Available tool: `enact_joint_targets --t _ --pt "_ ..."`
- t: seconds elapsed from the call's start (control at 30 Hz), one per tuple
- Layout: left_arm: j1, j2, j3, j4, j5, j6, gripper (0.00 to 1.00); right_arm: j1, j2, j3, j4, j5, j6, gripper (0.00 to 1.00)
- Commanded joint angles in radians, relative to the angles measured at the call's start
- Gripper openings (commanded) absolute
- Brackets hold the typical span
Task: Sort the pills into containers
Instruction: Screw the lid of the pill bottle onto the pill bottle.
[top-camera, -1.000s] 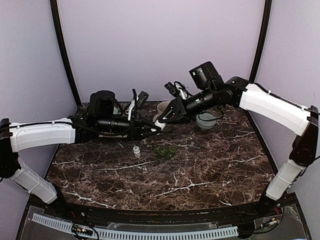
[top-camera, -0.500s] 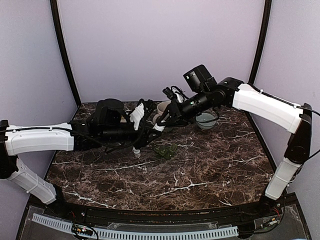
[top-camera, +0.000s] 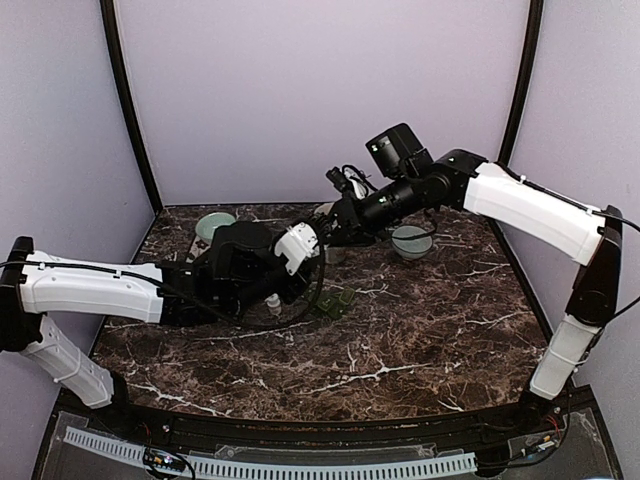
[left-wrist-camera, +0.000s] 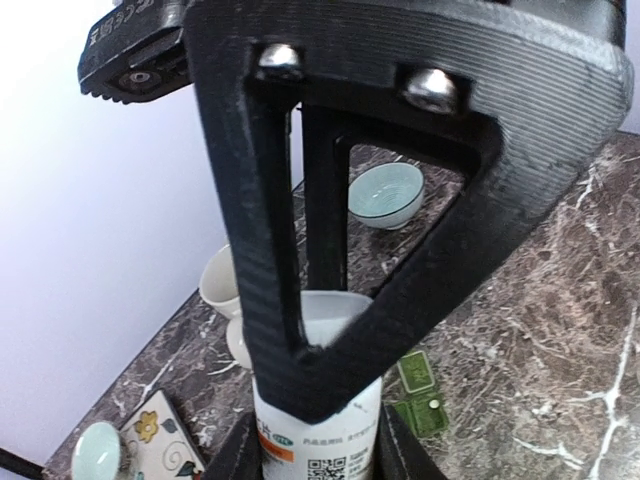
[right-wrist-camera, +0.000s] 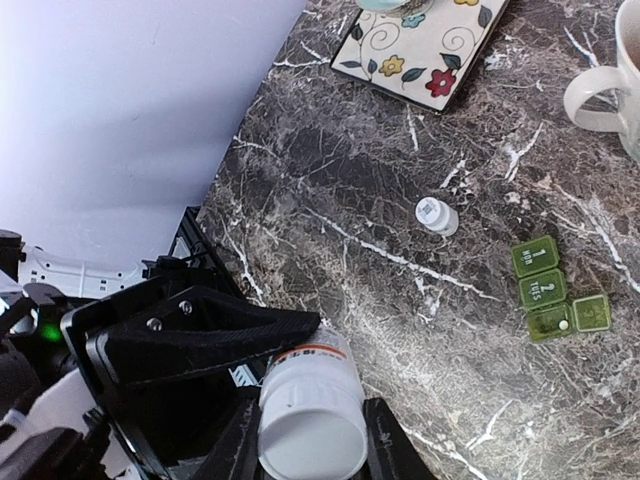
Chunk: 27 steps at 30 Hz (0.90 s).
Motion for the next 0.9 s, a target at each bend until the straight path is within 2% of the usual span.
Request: enact_joint_targets --t 0.0,0.2,0.47,0.63,0.87 --pt "-0.103 0.043 0.061 0.432 -0.051 0.232 0.12 0.052 0.075 0.010 0.051 -0.054 0.019 0.00" --pt "-0.150 0.114 0.062 0.601 -0.169 0.393 0.12 0.045 0.084 0.017 0.046 -0.048 0.025 0.00" --pt "-0.153 0.105 0.058 0.623 -0.179 0.376 0.11 0.042 0.077 0.015 0.050 -0.037 0.021 0.00" --pt "-0.152 0.048 0.021 0.587 -0.163 0.313 0.09 0.036 0.048 0.005 0.064 -0.023 0.012 0.24" --pt "-0.138 -0.072 -0.039 0.463 -0.146 0.182 0.09 0.035 0.010 0.000 0.071 -0.004 -0.007 0.41"
